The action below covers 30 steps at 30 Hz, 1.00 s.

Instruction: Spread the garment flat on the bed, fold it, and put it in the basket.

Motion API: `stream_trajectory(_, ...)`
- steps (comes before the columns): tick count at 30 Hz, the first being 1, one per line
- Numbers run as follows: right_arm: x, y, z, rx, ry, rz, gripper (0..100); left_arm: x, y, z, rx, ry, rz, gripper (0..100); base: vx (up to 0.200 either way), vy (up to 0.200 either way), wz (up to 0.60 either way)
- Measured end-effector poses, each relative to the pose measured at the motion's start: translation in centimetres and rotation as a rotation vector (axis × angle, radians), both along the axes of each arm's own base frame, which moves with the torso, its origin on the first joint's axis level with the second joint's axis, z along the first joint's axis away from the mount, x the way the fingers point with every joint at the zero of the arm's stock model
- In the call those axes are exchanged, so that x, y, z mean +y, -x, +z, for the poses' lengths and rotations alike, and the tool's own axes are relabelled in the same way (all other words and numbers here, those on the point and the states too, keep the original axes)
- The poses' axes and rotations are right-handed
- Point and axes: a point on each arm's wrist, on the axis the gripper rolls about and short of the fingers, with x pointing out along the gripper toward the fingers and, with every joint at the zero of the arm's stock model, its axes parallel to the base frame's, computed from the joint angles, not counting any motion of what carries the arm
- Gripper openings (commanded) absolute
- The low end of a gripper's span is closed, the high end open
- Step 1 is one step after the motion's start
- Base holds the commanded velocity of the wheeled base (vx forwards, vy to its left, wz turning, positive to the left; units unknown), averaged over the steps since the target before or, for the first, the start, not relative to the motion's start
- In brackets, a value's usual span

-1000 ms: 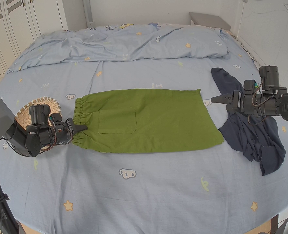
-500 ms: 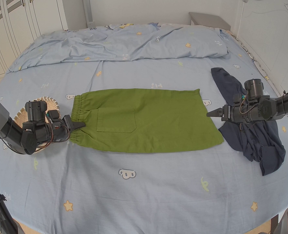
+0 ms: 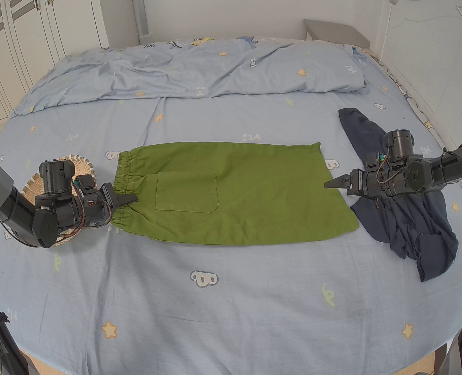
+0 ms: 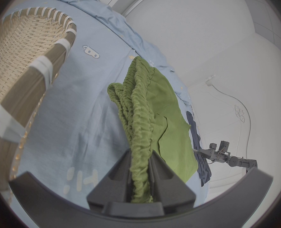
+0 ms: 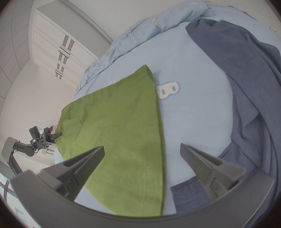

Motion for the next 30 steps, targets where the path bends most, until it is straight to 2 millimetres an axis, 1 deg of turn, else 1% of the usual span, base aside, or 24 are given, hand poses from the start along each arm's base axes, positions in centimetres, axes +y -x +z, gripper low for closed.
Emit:
stream_trajectory(9,0.3,-0.4,-1.4,0.027,0.001,0.009,100,0.0,0.0,0.0,-0.001,-0.001,-0.001,0,0.000,0.000,0.00)
stream_trajectory(20,2.0,-0.1,-2.6,0.062,-0.004,0.056,100,0.0,0.0,-0.1,0.000,-0.003,0.000,0,0.000,0.000,0.00)
stream_trajectory(25,2.5,0.1,-3.1,0.083,-0.040,0.106,100,-0.1,0.0,-0.1,-0.001,-0.002,-0.002,0,0.000,0.000,0.00)
stream_trajectory(30,2.6,0.2,-3.2,0.091,-0.048,0.114,100,0.0,0.0,0.0,-0.001,-0.002,0.000,0,0.000,0.000,0.00)
